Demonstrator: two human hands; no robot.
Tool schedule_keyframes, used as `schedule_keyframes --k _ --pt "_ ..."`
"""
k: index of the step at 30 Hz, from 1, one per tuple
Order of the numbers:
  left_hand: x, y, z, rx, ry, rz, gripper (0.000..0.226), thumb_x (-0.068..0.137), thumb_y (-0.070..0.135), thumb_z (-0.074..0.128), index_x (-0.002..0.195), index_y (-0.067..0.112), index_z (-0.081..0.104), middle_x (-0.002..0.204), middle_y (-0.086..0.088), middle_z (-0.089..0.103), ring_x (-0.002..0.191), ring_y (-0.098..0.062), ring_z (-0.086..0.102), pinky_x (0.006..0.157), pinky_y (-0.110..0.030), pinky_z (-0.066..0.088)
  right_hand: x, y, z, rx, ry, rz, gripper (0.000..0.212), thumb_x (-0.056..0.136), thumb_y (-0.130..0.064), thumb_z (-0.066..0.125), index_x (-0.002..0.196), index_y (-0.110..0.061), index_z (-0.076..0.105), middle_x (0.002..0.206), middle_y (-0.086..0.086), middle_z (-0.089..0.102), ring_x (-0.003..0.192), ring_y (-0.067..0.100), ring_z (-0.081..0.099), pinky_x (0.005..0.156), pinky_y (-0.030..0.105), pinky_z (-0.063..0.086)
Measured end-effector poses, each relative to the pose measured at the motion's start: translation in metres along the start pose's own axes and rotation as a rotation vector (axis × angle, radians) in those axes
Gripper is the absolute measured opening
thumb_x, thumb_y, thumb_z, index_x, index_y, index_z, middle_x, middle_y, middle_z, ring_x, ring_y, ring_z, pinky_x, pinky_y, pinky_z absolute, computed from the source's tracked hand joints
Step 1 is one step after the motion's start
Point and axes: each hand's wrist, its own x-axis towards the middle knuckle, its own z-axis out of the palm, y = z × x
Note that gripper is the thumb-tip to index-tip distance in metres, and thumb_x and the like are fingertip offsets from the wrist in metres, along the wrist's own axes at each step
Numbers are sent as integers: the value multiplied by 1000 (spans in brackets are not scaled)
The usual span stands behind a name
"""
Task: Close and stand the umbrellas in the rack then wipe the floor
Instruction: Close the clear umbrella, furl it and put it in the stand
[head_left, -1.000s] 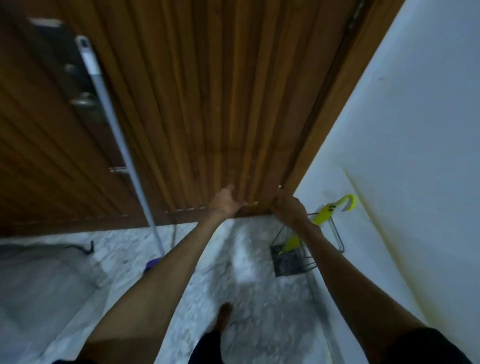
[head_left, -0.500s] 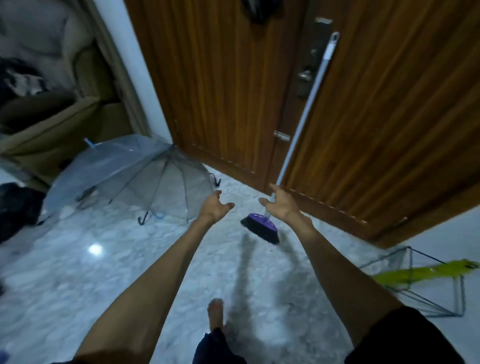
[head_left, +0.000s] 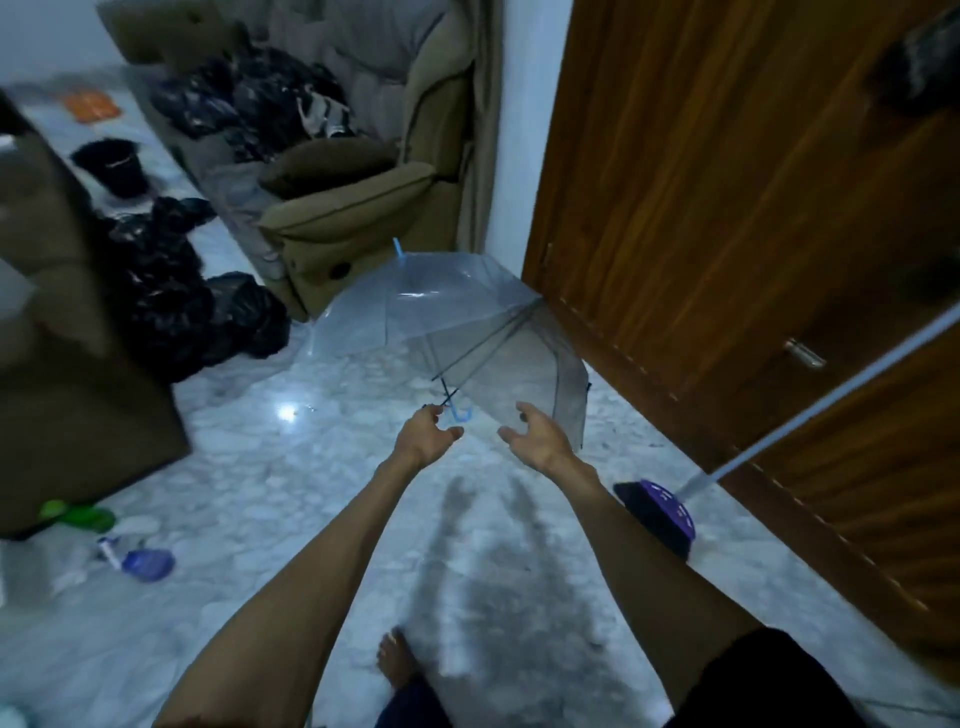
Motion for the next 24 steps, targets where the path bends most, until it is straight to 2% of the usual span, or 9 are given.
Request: schedule_keyframes --k 9,16,24 --pt "70 -82 -100 -53 27 -112 63 88 33 67 140 6 43 139 -14 50 123 -28 52 102 -39 44 68 -102 88 -24 -105 -29 61 95 -35 55 149 -14 35 148 10 44 133 28 44 107 37 37" --pt "116 -113 -115 -55 34 -134 58 88 32 67 135 3 49 134 -15 54 123 -26 53 101 -33 41 113 -117 125 -19 -176 -14 60 98 -35 53 150 -16 32 151 6 41 135 23 43 107 32 34" --pt "219 -135 -116 -90 15 -147 53 90 31 65 132 2 53 131 -16 57 120 -28 56 96 -31 42 207 -109 172 -66 -244 35 61 98 -35 52 151 -14 30 151 8 40 136 23 42 107 30 34"
